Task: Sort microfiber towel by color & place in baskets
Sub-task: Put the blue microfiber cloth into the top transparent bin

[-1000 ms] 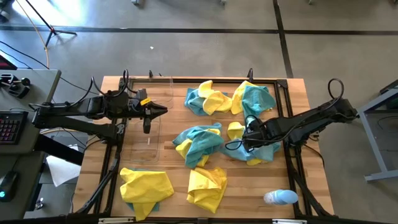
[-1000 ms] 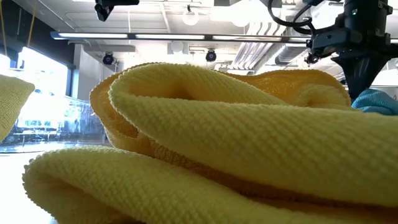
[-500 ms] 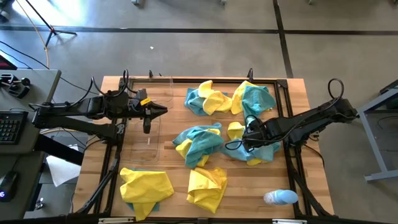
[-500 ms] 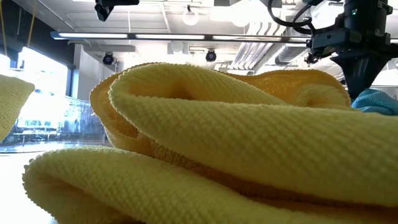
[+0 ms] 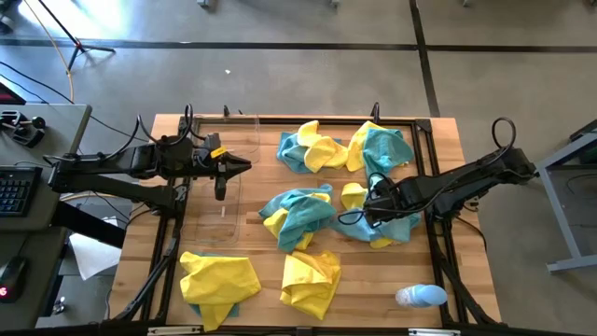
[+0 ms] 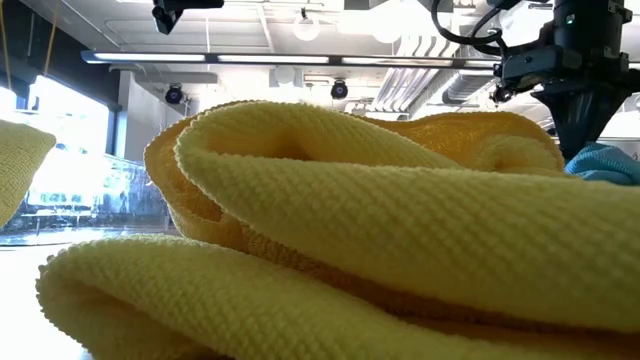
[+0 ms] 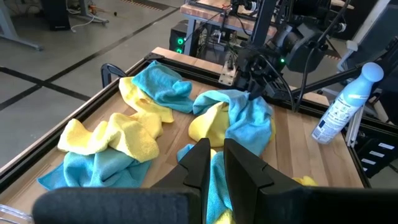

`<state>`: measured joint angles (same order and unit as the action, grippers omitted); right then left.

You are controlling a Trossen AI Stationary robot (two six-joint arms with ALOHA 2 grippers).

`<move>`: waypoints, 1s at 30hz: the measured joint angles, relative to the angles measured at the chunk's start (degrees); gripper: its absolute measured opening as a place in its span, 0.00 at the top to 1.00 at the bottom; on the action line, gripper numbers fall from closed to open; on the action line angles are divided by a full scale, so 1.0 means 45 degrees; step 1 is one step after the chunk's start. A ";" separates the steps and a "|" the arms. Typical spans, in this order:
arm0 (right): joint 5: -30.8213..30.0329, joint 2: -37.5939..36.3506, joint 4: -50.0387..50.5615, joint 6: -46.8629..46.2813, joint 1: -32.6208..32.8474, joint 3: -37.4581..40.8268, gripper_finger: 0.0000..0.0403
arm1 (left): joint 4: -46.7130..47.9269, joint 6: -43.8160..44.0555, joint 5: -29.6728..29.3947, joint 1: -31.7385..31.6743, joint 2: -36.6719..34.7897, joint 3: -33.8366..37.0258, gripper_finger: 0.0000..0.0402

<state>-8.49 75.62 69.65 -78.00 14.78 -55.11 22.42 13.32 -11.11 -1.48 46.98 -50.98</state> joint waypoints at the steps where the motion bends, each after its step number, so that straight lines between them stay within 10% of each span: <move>1: 0.0004 -0.0028 -0.0005 0.0000 0.0001 0.0000 0.92 | 0.0002 0.0000 0.0000 0.0000 0.0000 0.0000 0.91; 30: -0.0754 -0.3438 -0.0355 -0.0753 0.0001 0.0000 0.97 | 0.0008 -0.0005 -0.0709 0.0000 0.0005 0.0000 0.91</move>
<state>-11.88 60.15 68.05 -81.39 14.79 -55.11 22.46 13.30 -14.31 -1.48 47.00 -50.98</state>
